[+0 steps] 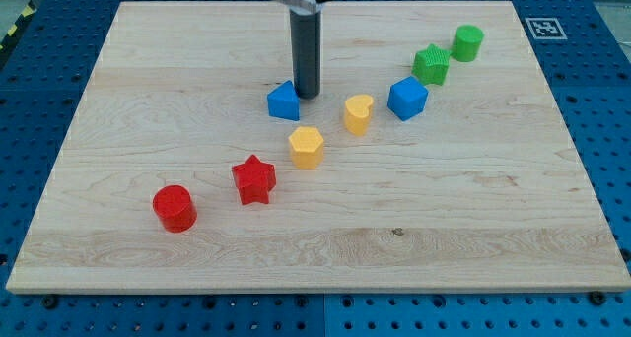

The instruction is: Push the green circle towards the top of the blue triangle

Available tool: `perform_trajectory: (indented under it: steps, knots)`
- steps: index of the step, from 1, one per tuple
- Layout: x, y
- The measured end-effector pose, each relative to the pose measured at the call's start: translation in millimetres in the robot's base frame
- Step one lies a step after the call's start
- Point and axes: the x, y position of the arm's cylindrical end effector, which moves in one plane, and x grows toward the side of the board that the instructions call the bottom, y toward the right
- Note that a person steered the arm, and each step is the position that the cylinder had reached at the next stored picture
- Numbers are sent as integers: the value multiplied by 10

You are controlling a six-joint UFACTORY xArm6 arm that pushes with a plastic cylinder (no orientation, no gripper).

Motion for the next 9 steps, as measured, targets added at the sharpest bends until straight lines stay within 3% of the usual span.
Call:
perform_trajectory:
  steps: [2,3,5,6,7,9]
  knots:
    - [-1090,250]
    - [-1415,1057]
    - [-1314,2838]
    - [-835,2672]
    - [-671,2612]
    - [-671,2449]
